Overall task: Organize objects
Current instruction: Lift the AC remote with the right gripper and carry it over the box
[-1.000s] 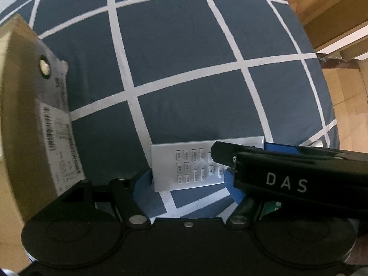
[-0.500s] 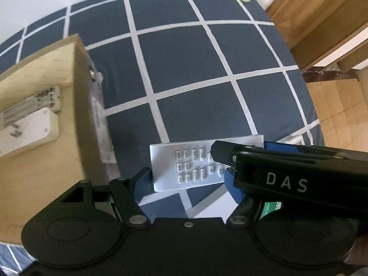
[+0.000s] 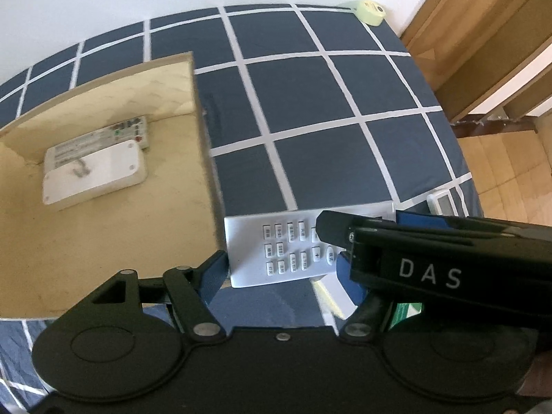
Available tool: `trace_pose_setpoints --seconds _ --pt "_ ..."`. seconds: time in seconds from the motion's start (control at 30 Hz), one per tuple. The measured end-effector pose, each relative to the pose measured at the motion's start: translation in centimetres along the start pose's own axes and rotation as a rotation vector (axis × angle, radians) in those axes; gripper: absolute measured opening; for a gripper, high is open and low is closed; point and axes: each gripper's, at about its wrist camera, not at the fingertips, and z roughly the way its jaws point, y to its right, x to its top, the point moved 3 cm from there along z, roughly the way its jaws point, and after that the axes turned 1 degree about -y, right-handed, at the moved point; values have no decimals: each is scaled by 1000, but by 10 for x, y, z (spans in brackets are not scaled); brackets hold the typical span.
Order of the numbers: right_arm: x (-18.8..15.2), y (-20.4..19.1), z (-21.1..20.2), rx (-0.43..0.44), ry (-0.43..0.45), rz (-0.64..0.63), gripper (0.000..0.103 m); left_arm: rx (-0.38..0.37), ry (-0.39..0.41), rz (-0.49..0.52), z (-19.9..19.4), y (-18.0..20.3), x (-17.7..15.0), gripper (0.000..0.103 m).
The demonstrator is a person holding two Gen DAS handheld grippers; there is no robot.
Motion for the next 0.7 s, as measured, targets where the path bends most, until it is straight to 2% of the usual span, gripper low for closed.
trace_pose_setpoints --seconds 0.37,0.7 --pt "-17 -66 0 24 20 -65 62 22 51 -47 -34 -55 -20 67" --pt "-14 -132 20 53 13 -129 62 46 79 -107 -52 -116 -18 67"
